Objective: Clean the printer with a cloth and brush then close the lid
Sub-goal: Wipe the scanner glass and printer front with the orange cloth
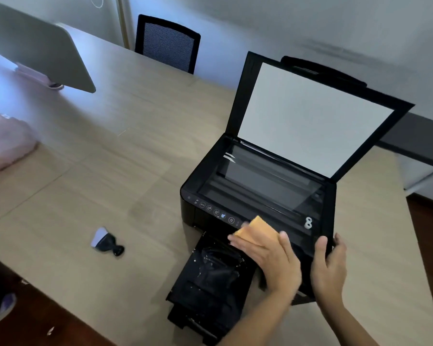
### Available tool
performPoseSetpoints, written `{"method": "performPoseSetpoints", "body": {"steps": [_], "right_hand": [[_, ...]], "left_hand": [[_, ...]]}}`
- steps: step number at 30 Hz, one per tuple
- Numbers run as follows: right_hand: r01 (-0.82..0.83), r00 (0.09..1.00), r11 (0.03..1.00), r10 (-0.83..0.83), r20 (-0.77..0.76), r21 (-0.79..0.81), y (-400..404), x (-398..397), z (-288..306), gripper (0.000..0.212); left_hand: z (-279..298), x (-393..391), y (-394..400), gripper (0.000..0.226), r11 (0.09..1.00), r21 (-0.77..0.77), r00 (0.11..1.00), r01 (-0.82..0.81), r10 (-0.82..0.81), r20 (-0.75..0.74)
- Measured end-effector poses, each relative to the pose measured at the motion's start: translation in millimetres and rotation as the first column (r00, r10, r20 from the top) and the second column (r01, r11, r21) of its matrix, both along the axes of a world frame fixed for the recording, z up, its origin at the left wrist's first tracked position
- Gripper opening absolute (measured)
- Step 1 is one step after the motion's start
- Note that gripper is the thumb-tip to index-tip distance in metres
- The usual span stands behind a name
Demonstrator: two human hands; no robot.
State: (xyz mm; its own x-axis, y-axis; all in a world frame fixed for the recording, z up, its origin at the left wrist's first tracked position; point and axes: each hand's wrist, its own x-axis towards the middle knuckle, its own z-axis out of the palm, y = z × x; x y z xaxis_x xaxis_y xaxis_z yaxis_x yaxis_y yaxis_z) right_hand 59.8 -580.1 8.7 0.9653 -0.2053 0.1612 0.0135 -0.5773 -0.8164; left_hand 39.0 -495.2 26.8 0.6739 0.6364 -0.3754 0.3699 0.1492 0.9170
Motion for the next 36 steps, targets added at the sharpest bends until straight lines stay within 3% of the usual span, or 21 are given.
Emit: {"method": "performPoseSetpoints", "body": {"steps": [2, 4, 6, 8, 12, 13, 16, 19, 20, 21, 22, 23, 24, 26, 27, 28, 30, 32, 33, 36], "right_hand": [[-0.001, 1.000, 1.000, 0.001, -0.004, 0.005, -0.1, -0.2, -0.1, 0.071], [0.001, 1.000, 1.000, -0.001, -0.009, 0.016, 0.7, -0.5, 1.4, 0.072], [-0.002, 1.000, 1.000, 0.003, -0.014, 0.022, 1.9, -1.1, 3.0, 0.068], [0.000, 1.000, 1.000, 0.001, -0.014, 0.017, 2.3, -1.0, 3.1, 0.067], [0.016, 1.000, 1.000, -0.016, -0.016, 0.011, 1.4, -2.3, 3.8, 0.059], [0.020, 1.000, 1.000, -0.019, -0.016, 0.015, 2.1, -3.3, 5.0, 0.058], [0.015, 1.000, 1.000, -0.015, -0.001, 0.015, 4.3, -3.4, 5.6, 0.057], [0.010, 1.000, 1.000, -0.010, -0.022, 0.028, 4.1, -3.9, 4.9, 0.057], [0.008, 1.000, 1.000, -0.008, -0.021, 0.028, 4.2, -4.0, 5.3, 0.058], [0.006, 1.000, 1.000, -0.005, -0.019, 0.027, 4.6, -3.6, 5.4, 0.058], [0.009, 1.000, 1.000, -0.008, -0.021, 0.022, 4.3, -3.2, 4.8, 0.058], [0.017, 1.000, 1.000, -0.017, -0.024, 0.016, 4.3, -3.1, 4.6, 0.059], [0.028, 0.999, 1.000, -0.028, -0.021, 0.007, 3.8, -2.2, 3.7, 0.061], [0.040, 0.999, 0.999, -0.040, -0.019, -0.015, 3.4, -0.9, 1.9, 0.063], [0.043, 0.999, 0.999, -0.044, -0.027, -0.020, 3.7, -1.2, 0.5, 0.064], [0.044, 0.999, 0.999, -0.045, -0.029, -0.021, 4.1, -1.2, -0.5, 0.064], [0.044, 0.999, 0.999, -0.045, -0.029, -0.021, 3.9, -0.9, -0.3, 0.062], [0.042, 0.998, 0.999, -0.043, -0.035, -0.022, 3.4, -1.2, 0.4, 0.061], [0.041, 0.998, 0.999, -0.042, -0.042, -0.020, 3.9, -2.2, 1.0, 0.061], [0.043, 0.998, 0.999, -0.044, -0.053, -0.019, 4.3, -2.1, 1.3, 0.064]], "left_hand": [[-23.4, -11.7, 6.0, 0.070, 0.929, 0.310, 0.979, 0.203, -0.193, -0.063], [-45.2, -20.8, 40.9, 0.068, 0.738, 0.634, 0.973, 0.230, -0.194, -0.127], [-52.7, -18.0, 94.8, 0.058, 0.527, 0.824, 0.973, 0.207, -0.201, -0.116], [-50.7, -8.6, 153.4, 0.048, 0.451, 0.878, 0.985, 0.157, -0.135, -0.107], [-38.7, 5.7, 214.4, 0.051, 0.629, 0.771, 0.984, 0.100, 0.051, -0.170], [-38.4, 6.4, 208.9, 0.052, 0.626, 0.774, 0.981, 0.098, 0.072, -0.183], [-37.2, -0.8, 156.5, 0.052, 0.406, 0.891, 0.975, 0.204, 0.001, -0.224], [-38.6, -17.5, 104.6, 0.052, 0.125, 0.940, 0.901, 0.316, -0.351, -0.256], [-39.4, -16.7, 111.6, 0.051, 0.062, 0.946, 0.868, 0.317, -0.421, -0.263], [-42.2, -11.8, 130.3, 0.051, 0.054, 0.951, 0.866, 0.303, -0.431, -0.252], [-48.0, -6.9, 152.0, 0.050, 0.086, 0.962, 0.899, 0.259, -0.386, -0.208], [-51.9, -2.0, 172.9, 0.049, 0.184, 0.963, 0.948, 0.197, -0.287, -0.139], [-52.7, 4.5, 191.9, 0.049, 0.366, 0.925, 0.989, 0.100, -0.142, -0.050], [-43.3, 12.6, 208.2, 0.056, 0.794, 0.578, 0.982, -0.187, 0.130, 0.139], [-38.4, 16.3, 201.7, 0.060, 0.881, 0.358, 0.946, -0.311, 0.252, 0.203], [-35.4, 18.1, 189.5, 0.064, 0.896, 0.218, 0.911, -0.388, 0.337, 0.238], [-35.0, 14.8, 150.5, 0.072, 0.925, 0.088, 0.914, -0.369, 0.344, 0.217], [-25.7, -1.2, 89.4, 0.080, 0.983, -0.008, 0.977, -0.183, 0.183, 0.110], [-15.1, -11.8, 61.2, 0.087, 0.982, -0.146, 0.990, -0.119, 0.129, 0.059], [6.3, -22.9, 14.6, 0.081, 0.908, -0.417, 0.999, 0.040, -0.046, -0.004]]}}
